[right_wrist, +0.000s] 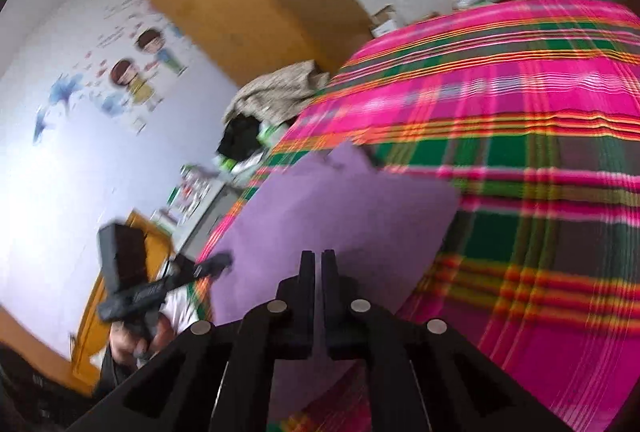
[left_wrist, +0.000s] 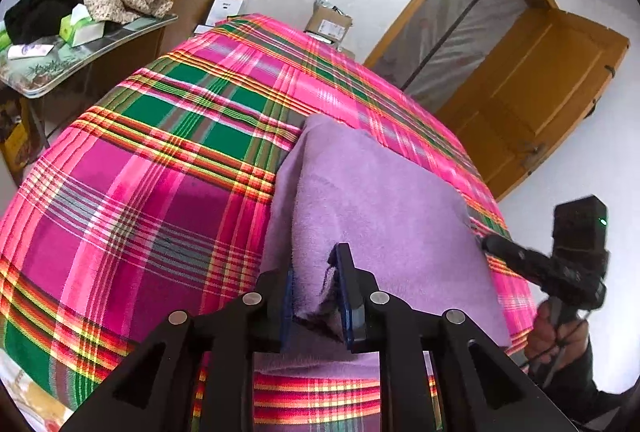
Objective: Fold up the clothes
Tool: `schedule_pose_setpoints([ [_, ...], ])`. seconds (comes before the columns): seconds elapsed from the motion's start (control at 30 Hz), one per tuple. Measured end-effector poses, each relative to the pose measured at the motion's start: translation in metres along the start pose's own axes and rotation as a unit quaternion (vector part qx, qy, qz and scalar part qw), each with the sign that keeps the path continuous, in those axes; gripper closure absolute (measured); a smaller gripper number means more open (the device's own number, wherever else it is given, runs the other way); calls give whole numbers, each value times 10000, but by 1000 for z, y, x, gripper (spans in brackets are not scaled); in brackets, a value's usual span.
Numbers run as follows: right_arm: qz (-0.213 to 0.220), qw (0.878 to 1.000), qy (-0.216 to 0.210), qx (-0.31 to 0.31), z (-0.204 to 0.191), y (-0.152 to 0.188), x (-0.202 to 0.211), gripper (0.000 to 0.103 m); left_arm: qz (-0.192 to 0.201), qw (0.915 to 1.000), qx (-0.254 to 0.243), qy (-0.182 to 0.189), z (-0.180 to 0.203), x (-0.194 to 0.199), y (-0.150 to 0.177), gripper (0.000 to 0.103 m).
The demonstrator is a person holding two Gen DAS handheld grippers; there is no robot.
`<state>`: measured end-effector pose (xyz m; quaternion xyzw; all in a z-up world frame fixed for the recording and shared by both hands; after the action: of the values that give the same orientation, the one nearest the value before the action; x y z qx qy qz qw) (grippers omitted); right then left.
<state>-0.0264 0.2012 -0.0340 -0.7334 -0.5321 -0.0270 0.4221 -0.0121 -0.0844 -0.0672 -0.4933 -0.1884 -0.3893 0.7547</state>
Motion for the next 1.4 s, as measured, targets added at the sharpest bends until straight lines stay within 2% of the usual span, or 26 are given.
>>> schedule_pose_setpoints([
  [0.13,-357,9992,17,152,-8,27,-6,98,-22,10000,26,-33,-1,0,1,82],
  [0.37,-362,9986,6,378,-25,37,2,93,212,9993,-45,-308,-3,19,-5,81],
  [0.47,-531,9974,-113,483,-26,48,4,93,384,9984,-78,-405,-1,31,-8,83],
  [0.53,-731,9965,-98,382,-19,55,-6,94,469,9982,-154,-340,7,37,-9,83],
  [0.6,-735,9967,-154,320,-18,57,-9,94,484,9981,-304,-220,20,38,-7,83],
  [0.7,-742,9964,-95,392,-21,56,-9,94,334,9980,-525,-111,37,25,-3,83],
  [0.9,-512,9975,-39,482,-24,46,7,94,-12,9991,-366,-199,19,4,6,84],
  [0.97,-388,9983,39,440,-21,41,12,92,0,9992,-344,-193,17,7,6,84],
  [1.1,-108,9992,255,276,-8,27,20,75,55,9989,-374,-278,15,12,4,84],
  [1.23,-7,9987,404,323,-5,16,22,75,167,9979,-484,-386,21,17,0,84],
  [1.4,-7,9979,491,414,-4,4,14,75,197,9972,-635,-342,30,15,-2,84],
])
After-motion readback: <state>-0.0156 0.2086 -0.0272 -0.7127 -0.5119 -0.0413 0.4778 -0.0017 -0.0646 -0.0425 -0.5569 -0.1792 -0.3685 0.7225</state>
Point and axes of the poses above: each gripper's, at about its wrist camera, not at the fingertips, and x roughly against the way its jaws point, z to its right, y to its underside, the point moved 4 cm from there along -x, roughly the way its jaws point, and after that the axes turned 5 degrees about -y, right-handed, at the moved point
